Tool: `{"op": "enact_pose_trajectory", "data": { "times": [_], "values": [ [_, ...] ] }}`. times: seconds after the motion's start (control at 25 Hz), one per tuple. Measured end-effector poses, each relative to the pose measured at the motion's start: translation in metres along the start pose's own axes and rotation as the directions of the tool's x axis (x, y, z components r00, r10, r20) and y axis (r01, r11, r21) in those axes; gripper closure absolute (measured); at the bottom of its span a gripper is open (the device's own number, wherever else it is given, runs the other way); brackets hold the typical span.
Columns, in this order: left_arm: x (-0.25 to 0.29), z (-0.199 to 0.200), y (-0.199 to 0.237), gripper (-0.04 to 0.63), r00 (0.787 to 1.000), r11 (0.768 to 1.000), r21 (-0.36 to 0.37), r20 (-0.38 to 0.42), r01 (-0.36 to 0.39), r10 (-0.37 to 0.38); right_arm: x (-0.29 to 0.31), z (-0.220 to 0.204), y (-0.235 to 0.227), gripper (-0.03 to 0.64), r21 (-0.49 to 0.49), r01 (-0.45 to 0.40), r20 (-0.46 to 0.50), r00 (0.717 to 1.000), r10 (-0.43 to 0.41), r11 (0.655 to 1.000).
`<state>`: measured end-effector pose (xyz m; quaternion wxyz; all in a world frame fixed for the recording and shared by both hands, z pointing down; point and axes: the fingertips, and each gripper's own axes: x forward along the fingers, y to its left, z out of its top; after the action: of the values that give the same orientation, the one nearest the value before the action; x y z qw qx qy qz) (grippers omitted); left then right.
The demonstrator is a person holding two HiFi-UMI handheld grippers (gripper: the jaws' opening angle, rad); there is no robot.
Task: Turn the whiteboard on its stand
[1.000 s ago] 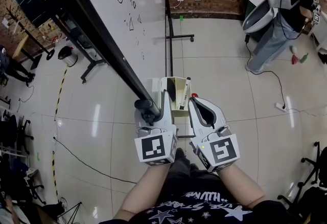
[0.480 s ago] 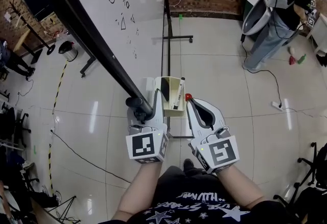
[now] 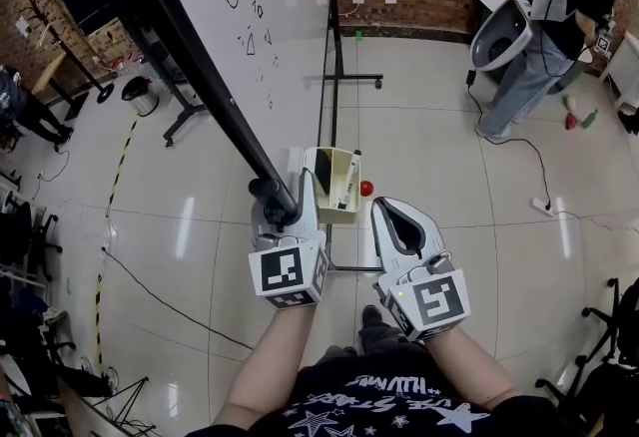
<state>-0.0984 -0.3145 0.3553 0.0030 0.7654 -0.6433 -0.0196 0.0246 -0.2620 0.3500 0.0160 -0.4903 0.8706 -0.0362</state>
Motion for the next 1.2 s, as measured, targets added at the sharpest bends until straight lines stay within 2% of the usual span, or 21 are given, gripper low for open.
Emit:
{"op": "enact_pose_trajectory", "data": {
  "times": [0.52, 0.88, 1.2],
  "values": [
    [-0.069, 0.004, -0.001, 0.491, 1.0, 1.0, -0.008, -0.001, 0.003, -0.003, -0.023, 0.003, 0.043, 0.609, -0.015, -0.025, 0.047, 0.999, 0.025, 1.0],
    [-0.129, 0.008, -0.018, 0.491, 1.0, 1.0, -0.007, 0.007, 0.001, -0.001, -0.071, 0.0, 0.079, 0.609, -0.04, -0.004, 0.031, 1.0, 0.005, 0.999],
    [-0.176, 0.018, -0.026, 0.489, 1.0, 0.999, -0.021, 0.003, -0.031, 0.031, -0.113, -0.007, 0.1, 0.609, -0.024, 0.012, 0.023, 1.0, -0.012, 1.0]
  ]
}}
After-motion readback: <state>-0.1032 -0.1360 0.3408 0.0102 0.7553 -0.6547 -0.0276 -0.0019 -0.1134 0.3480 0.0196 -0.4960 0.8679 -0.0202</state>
